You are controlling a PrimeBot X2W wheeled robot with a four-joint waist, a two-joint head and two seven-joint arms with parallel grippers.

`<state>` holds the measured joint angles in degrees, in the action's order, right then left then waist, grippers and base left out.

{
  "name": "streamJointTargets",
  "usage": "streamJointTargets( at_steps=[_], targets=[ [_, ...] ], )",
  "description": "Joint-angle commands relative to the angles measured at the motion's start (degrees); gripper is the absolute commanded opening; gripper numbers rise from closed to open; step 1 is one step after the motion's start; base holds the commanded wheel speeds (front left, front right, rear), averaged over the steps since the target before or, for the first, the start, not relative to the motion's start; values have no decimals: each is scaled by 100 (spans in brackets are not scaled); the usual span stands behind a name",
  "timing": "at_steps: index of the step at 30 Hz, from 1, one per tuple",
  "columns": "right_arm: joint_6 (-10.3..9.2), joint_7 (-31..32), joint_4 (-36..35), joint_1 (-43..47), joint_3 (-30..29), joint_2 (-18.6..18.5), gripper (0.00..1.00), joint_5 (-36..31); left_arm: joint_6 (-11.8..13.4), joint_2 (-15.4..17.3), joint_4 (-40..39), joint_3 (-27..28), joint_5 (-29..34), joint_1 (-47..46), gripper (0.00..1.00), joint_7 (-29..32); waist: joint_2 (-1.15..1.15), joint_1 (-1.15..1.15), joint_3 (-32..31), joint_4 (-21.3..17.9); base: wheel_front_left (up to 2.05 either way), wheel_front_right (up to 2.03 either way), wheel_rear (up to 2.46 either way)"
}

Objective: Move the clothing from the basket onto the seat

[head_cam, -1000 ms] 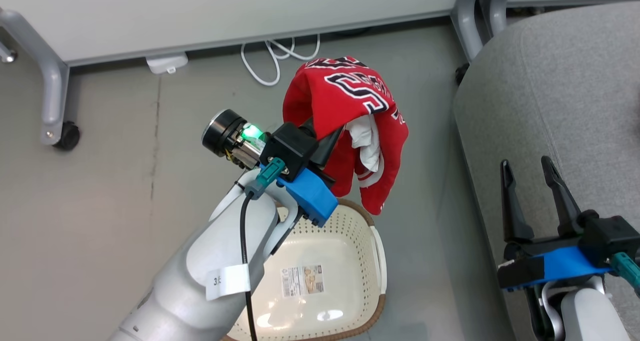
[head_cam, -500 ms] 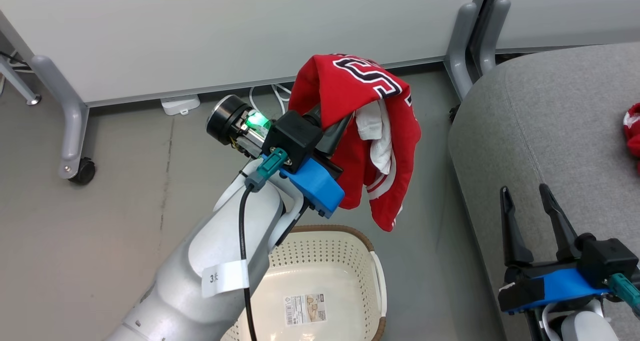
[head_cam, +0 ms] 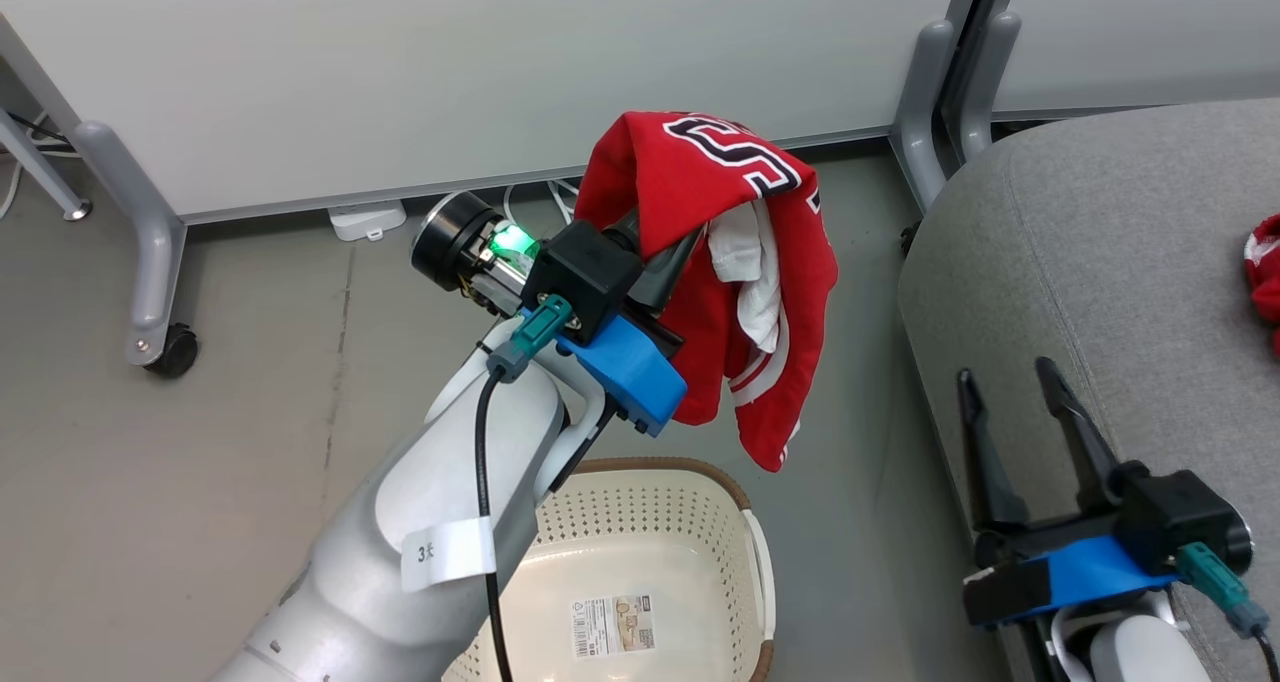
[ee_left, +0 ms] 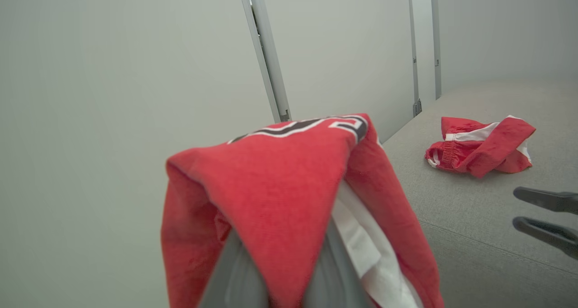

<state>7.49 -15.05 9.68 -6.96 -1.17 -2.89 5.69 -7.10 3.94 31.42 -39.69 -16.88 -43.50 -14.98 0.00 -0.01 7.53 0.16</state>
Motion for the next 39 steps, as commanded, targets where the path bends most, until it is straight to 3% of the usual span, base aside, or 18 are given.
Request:
streamJointTargets(
  at_steps=[1,15,33,34,35,36,39],
  targets=[
    [1,-19,-83,-82,121,1,100,-91,-25,5,-7,27,17,5,0,-31,0,1,6,-3,0,0,0],
    [1,-19,-121,-985,1278,-341,100,-138,-40,-36,-71,13,52,-46,0,-31,0,1,132,57,0,0,0],
    [1,-19,1056,-2323,1808,-384,100,-395,-31,-104,-201,-263,12,-117,0,-31,0,1,297,246,0,0,0],
    [1,-19,1142,-2353,1816,-372,47,-401,-30,-104,-206,-270,4,-118,0,-30,0,1,298,249,0,0,0],
    [1,-19,1193,-2393,1813,-360,18,-406,-30,-106,-211,-275,-2,-118,0,-30,0,1,300,252,0,0,0],
    [1,-19,1232,-2419,1812,-352,0,-411,-30,-105,-216,-279,-6,-120,0,-31,0,1,303,253,0,0,0],
    [1,-19,1287,-2441,1811,-335,0,-415,-30,-107,-230,-288,-17,-124,0,-31,0,1,307,251,0,0,0]
  ],
)
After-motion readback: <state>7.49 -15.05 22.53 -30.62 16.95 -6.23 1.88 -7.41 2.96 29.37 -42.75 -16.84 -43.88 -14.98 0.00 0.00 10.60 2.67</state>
